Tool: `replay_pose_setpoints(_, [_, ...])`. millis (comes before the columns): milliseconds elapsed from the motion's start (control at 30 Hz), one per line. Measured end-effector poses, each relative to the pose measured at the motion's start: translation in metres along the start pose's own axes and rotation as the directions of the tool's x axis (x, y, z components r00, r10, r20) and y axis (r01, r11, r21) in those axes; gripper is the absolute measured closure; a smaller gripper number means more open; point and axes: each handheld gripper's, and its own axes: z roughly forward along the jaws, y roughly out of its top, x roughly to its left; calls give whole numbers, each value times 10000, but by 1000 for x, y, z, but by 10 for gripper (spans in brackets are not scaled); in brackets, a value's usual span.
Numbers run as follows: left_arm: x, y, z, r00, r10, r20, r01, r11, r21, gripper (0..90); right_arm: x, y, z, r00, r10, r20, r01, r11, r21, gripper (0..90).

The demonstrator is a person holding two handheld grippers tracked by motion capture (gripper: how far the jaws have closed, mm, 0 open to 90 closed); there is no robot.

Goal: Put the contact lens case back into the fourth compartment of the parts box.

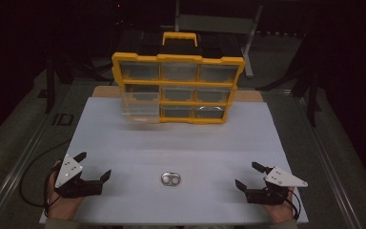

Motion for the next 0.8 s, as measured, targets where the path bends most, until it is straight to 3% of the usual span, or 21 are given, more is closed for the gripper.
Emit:
replay_pose_setpoints(333, [3, -1, -1, 9992, -241, 303, 251, 9992, -311, 2, 0, -1, 5, 10000, 57, -17, -57, 9999, 157, 95])
replay_pose_setpoints(800, [-8, 14, 7, 9957, 231, 893, -214, 9996, -200, 1, 1, -1, 9, 9998, 77, -180, -74, 9999, 132, 94])
